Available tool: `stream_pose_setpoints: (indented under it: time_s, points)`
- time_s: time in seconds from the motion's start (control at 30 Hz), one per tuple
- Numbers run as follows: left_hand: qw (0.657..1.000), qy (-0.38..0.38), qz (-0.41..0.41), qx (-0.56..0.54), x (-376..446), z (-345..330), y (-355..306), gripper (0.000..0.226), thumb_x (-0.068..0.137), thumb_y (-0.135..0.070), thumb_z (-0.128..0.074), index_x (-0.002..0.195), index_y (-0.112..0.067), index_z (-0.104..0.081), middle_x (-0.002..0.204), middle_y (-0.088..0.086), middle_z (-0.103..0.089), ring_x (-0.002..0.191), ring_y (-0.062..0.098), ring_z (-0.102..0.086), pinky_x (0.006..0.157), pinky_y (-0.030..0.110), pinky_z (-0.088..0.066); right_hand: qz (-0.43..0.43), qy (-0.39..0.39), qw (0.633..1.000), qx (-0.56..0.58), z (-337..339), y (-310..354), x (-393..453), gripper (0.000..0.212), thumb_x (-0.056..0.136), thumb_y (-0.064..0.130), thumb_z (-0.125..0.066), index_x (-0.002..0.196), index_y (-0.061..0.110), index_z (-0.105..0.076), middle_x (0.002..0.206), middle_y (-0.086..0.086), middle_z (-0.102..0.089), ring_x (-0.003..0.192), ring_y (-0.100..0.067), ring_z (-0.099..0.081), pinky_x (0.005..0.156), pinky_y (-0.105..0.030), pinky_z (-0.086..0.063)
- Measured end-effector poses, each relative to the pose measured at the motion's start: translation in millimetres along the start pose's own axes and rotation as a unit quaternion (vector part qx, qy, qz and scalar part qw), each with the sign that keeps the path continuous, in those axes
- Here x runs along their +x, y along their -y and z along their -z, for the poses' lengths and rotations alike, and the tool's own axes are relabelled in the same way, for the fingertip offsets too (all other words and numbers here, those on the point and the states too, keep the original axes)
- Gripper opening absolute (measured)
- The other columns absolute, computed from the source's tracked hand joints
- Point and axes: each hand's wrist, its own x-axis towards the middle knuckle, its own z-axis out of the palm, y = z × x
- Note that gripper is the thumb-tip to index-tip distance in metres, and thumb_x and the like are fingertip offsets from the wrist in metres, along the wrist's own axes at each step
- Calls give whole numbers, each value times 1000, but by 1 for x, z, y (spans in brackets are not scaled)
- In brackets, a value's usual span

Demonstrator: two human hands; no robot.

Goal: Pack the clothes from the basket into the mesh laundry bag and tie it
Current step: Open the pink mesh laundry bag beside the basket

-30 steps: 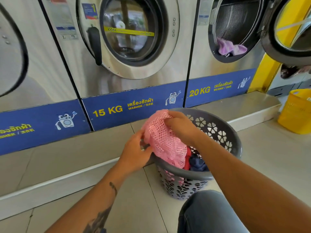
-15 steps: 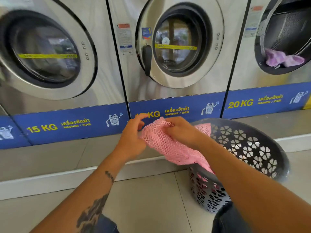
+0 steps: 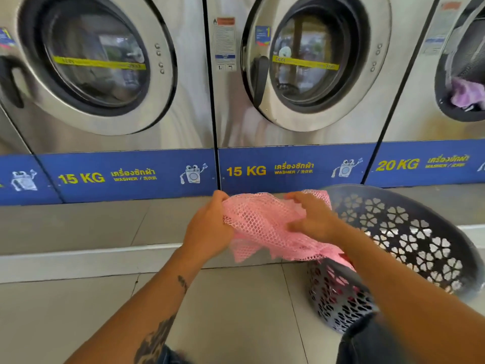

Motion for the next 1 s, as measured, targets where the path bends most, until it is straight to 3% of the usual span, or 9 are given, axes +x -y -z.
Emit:
stream_pose_setpoints:
  time_s: [0.07,0.17,0.3,0.33,0.4,0.53,0.6,0.8,1.0]
  points:
    - [998,61,14,-2,-3,-10,5,55,82,-35,-64,131,-36,-39,118,-1,-62,101,26,-61,84,46,-53,-66,23,991,-116,-9,-29,2,106,60,49,-75,152,42,-24,162,-12,-23,148,-39,-21,118,-63,-21]
    - [986,157,19,54,-4,-32,14,85,82,-39,-63,151,-51,-15,144,4,-44,131,30,-46,105,42,-42,-111,100,984,-98,-15,-64,-7,108,72,36,-74,158,35,-8,163,-17,-23,147,-40,-26,119,-55,-25]
    - [973,222,11,66,0,-58,17,36,83,-41,-52,118,-48,-56,106,-5,-45,114,23,-50,97,38,-45,-107,58,992,8,-22,-78,-13,85,80,14,-67,151,35,-26,135,-16,-56,110,-27,-60,88,-36,-52]
    - [974,216,2,63,2,-63,13,11,86,-40,-52,95,-43,-58,98,-7,-44,108,22,-50,92,39,-47,-98,33,995,11,-24,-79,-10,77,81,13,-65,148,32,-31,125,-13,-61,99,-24,-62,80,-35,-54]
    - [977,203,-13,57,7,-71,0,18,89,-39,-54,73,-34,-47,92,-6,-41,97,20,-51,84,38,-48,-95,-12,995,0,-27,-80,-5,68,79,15,-60,144,24,-42,124,-13,-64,103,-28,-63,85,-39,-54]
    - [980,194,-15,32,14,-85,-16,22,82,-41,-63,70,-32,-47,103,-2,-39,99,23,-49,88,38,-48,-77,-80,994,-9,-19,-72,-3,15,75,4,-51,84,11,-60,86,-11,-67,84,-30,-61,60,-31,-40]
    - [982,187,-23,27,16,-91,-18,14,80,-41,-65,84,-33,-53,121,2,-39,118,29,-44,100,41,-44,-56,-130,990,6,-12,-63,-4,30,75,-5,-48,65,22,-44,66,1,-54,67,-23,-51,50,-23,-31]
    - [989,99,-6,-112,20,-85,-26,24,80,-29,-65,102,-20,-59,98,-2,-68,90,23,-65,78,41,-54,-19,-292,953,72,32,-21,6,24,76,-12,-40,85,4,-56,77,-8,-60,67,-21,-52,53,-31,-37]
    - [987,-24,-39,-152,8,-63,-27,22,85,-32,-63,102,-30,-49,91,-8,-66,80,17,-62,64,35,-49,103,-200,964,144,27,17,10,31,74,-11,-44,91,2,-65,84,-6,-69,79,-20,-61,68,-30,-46]
